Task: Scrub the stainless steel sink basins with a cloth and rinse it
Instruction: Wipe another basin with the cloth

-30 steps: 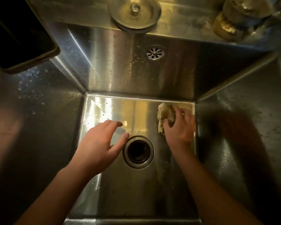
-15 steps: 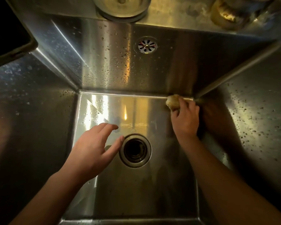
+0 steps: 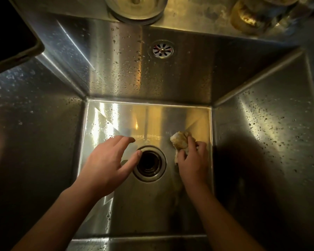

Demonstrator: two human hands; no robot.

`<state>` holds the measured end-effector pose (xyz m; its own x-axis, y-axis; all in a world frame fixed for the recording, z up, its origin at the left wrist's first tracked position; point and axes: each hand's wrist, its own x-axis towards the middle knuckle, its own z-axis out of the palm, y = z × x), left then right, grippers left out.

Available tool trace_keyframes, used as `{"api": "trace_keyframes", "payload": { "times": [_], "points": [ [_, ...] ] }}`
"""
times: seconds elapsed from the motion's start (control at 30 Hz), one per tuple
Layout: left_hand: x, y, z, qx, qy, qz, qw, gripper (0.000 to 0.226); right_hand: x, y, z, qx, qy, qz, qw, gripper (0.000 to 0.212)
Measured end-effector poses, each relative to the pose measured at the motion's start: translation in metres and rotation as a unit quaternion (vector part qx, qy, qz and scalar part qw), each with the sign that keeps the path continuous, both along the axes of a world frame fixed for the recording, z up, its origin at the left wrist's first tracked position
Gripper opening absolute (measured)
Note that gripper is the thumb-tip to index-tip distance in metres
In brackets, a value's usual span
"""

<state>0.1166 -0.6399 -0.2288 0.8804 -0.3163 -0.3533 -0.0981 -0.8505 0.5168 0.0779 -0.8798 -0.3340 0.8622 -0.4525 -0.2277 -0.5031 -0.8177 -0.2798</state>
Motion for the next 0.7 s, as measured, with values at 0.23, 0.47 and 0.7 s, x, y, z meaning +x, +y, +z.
{"api": "trace_keyframes", "payload": {
  "times": [0.23,0.47,0.7],
  "points": [
    [0.003,0.003,-0.001,-0.002,-0.010,-0.002,1.000,0.065,0.092,-0.027,-0.007,-0.018,-0.050,0.010,0.999,0.055],
    [-0.002,0.003,-0.006,0.025,0.006,-0.026,0.999,0.065,0.042,-0.018,0.003,-0.008,-0.022,0.077,0.997,0.060],
    [-0.007,0.007,-0.008,0.049,0.024,-0.028,0.998,0.075,0.014,0.018,0.004,0.050,-0.022,0.047,0.997,0.063]
  ]
}}
